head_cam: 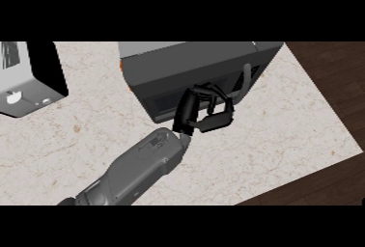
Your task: Pick up the milk, place it into the microwave and close the microwave
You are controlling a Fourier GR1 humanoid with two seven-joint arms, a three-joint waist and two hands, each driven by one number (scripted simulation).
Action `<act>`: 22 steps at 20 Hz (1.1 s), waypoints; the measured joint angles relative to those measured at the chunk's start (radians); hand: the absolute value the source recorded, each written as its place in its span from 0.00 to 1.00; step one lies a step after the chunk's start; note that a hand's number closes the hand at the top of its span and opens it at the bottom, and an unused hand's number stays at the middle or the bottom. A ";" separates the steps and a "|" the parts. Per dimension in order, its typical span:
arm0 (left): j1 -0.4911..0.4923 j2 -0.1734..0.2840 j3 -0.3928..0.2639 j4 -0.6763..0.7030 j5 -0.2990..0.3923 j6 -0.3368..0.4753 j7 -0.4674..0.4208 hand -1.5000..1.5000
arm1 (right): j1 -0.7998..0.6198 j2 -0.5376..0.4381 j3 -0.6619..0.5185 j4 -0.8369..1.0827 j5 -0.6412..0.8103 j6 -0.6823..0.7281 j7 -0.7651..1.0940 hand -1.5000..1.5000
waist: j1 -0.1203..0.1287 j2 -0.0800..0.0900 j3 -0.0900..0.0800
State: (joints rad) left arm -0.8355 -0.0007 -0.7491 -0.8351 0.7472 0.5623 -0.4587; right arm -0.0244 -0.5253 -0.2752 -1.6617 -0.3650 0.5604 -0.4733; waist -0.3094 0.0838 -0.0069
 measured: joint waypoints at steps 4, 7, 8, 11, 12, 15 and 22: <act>-0.003 0.000 -0.004 0.008 0.034 -0.009 -0.034 1.00 | -0.019 -0.022 -0.014 0.009 -0.022 0.008 0.017 0.00 | -0.002 0.001 0.001; -0.005 0.000 -0.008 0.013 0.054 -0.015 -0.061 1.00 | -0.033 -0.035 -0.025 0.018 -0.037 0.012 0.025 0.00 | -0.004 0.003 0.002; -0.006 0.000 -0.010 0.014 0.060 -0.014 -0.068 1.00 | -0.040 -0.041 -0.029 0.021 -0.040 0.013 0.028 0.00 | -0.004 0.004 0.002; -0.008 0.000 -0.014 0.020 0.076 -0.017 -0.094 1.00 | -0.051 -0.056 -0.043 0.035 -0.052 0.017 0.035 0.00 | -0.006 0.005 0.004; -0.009 0.000 -0.016 0.022 0.082 -0.019 -0.102 1.00 | -0.055 -0.061 -0.047 0.038 -0.056 0.018 0.038 0.00 | -0.006 0.005 0.004; -0.013 0.000 -0.021 0.027 0.098 -0.024 -0.123 1.00 | -0.070 -0.080 -0.060 0.050 -0.065 0.022 0.044 0.00 | -0.006 0.007 0.004; -0.021 0.000 -0.036 0.041 0.135 -0.028 -0.160 1.00 | -0.103 -0.118 -0.089 0.079 -0.080 0.027 0.054 0.00 | -0.006 0.008 0.006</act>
State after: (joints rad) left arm -0.8568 -0.0006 -0.7849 -0.7945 0.8821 0.5345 -0.6183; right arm -0.1272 -0.6437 -0.3646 -1.5827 -0.4446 0.5874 -0.4193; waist -0.3158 0.0913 -0.0009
